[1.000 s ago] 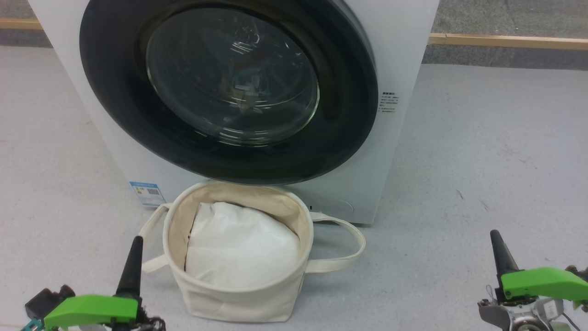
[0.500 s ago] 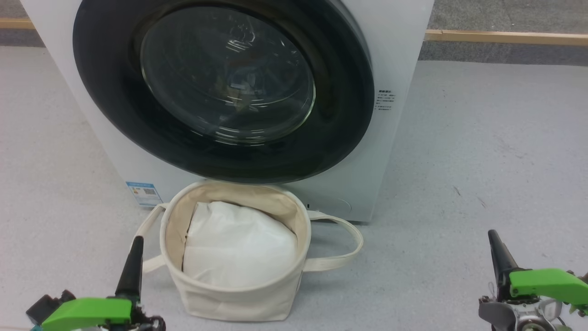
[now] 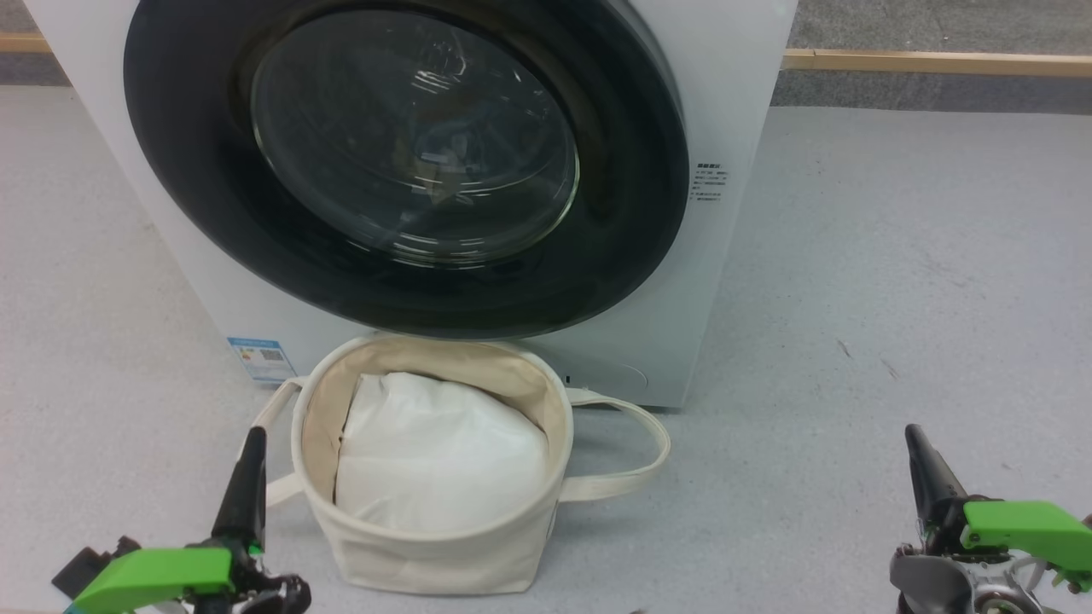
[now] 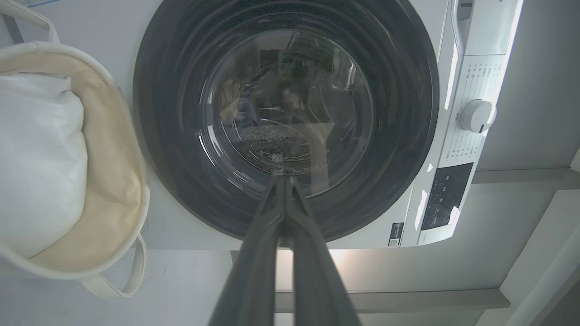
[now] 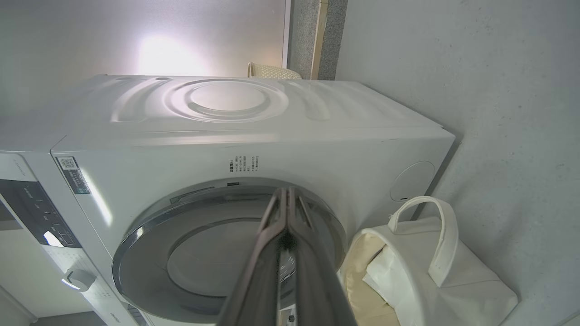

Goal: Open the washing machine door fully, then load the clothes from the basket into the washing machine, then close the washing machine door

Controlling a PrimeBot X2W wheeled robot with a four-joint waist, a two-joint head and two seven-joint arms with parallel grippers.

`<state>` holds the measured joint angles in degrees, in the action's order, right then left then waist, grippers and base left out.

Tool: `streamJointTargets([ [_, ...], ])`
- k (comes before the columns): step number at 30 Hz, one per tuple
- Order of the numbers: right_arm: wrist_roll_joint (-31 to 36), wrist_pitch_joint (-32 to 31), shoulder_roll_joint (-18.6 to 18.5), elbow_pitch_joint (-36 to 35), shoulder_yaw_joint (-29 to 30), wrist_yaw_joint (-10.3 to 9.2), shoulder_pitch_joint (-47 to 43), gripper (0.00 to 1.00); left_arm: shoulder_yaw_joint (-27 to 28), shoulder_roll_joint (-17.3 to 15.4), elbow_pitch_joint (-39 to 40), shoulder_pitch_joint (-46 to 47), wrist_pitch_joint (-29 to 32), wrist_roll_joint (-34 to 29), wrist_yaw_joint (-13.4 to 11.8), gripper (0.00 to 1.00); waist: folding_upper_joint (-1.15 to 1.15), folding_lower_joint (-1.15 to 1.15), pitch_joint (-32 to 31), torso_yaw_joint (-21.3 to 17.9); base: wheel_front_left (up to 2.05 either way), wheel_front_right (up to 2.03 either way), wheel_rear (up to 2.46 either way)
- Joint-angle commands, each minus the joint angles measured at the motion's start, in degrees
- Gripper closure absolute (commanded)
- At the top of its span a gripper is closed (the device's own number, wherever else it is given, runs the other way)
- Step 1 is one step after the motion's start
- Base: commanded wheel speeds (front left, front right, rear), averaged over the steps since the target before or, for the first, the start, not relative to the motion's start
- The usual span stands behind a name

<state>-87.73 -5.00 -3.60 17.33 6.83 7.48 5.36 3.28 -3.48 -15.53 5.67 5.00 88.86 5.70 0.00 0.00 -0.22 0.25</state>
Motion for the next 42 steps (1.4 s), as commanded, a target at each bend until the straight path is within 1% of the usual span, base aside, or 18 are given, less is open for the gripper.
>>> streamJointTargets([
  [1,-1.64,-0.75,0.36,-2.47,-0.63,0.01,1.69,1.00,2.67,-0.07,2.58,0.86,0.68,1.25,-0.01,1.00,0.00,0.00,0.04,-0.06,0.00,0.00,0.00],
  [6,-4.33,-1.56,0.72,-2.69,-0.17,0.01,1.65,1.00,3.34,0.59,3.26,0.64,1.49,3.24,-0.07,1.00,0.00,0.00,0.16,-0.26,0.00,0.00,0.00],
  [42,-4.33,-1.56,0.72,-2.69,-0.17,0.01,1.65,1.00,3.35,0.59,3.25,0.64,1.49,3.24,-0.07,1.00,0.00,0.00,0.16,-0.26,0.00,0.00,0.00],
])
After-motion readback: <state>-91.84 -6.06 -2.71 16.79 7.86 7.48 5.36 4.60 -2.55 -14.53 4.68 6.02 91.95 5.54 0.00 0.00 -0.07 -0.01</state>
